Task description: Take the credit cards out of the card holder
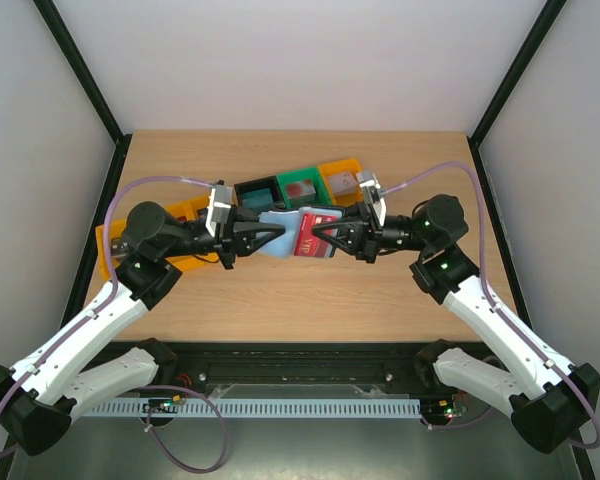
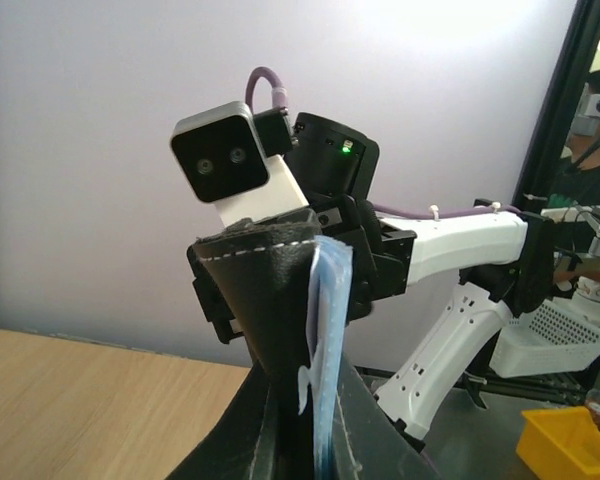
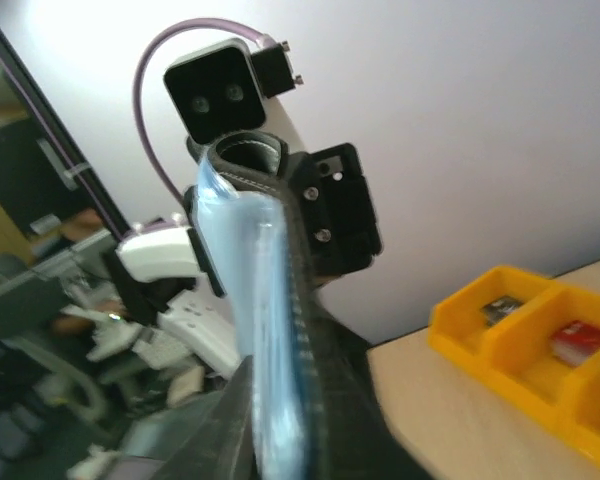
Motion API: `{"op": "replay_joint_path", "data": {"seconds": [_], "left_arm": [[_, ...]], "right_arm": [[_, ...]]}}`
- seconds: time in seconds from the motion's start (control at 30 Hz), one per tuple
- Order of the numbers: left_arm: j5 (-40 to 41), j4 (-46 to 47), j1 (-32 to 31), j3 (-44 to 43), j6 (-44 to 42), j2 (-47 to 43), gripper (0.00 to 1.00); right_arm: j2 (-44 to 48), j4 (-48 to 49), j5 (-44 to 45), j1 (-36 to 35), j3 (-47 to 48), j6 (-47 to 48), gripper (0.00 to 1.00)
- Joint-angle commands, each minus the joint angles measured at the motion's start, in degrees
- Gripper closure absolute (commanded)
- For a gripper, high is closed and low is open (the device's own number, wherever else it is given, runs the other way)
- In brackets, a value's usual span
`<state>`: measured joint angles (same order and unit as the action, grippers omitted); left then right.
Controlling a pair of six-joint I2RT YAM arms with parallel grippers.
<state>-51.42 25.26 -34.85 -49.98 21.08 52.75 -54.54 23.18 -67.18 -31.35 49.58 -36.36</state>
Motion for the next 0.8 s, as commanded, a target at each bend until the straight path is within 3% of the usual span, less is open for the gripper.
{"op": "replay_joint_path", "data": {"seconds": [0.0,0.1,0.13,0.23,0.33,0.47,0.57,0.63,0.77], "left_arm": [[2.8,3.3,-0.2,-0.5,2.1,-1.1,0.98],[7.4,1.1,0.0,0.1,2.5,-1.5,0.98],[10.4,-0.2,0.2,0.3,2.7,-1.6,0.89],[21.4,-5.0,2.5,1.0,4.2,-1.8,0.48],[30.1,-8.6,7.4,1.7,5.0,-2.5,0.37],[32.6,-8.5,12.9,3.1,3.7,-4.2,0.36],[30.4,-8.5,13.3,5.0,1.0,-4.7,0.47],[27.3,-10.1,11.5,5.5,1.1,-4.5,0.55],[18.5,-9.4,2.5,5.8,-0.8,-3.8,0.57]], "right_arm": [[-1.1,-4.5,-0.9,-0.6,3.5,2.6,0.98],[-2.0,-6.9,-0.5,-0.6,4.2,2.7,0.98],[-2.0,-7.2,-0.1,-0.6,4.3,2.8,0.98],[-1.2,-13.8,5.5,-0.6,5.7,6.8,0.98],[-1.0,-23.9,17.3,-0.6,7.6,11.2,0.98],[-4.6,-35.1,30.9,-0.6,10.3,13.2,0.98],[-7.7,-40.5,39.3,-0.9,12.2,14.9,0.98],[-9.7,-42.1,40.6,-1.4,14.1,15.7,0.98],[-11.8,-37.9,35.2,-4.5,15.5,15.9,0.98]]}}
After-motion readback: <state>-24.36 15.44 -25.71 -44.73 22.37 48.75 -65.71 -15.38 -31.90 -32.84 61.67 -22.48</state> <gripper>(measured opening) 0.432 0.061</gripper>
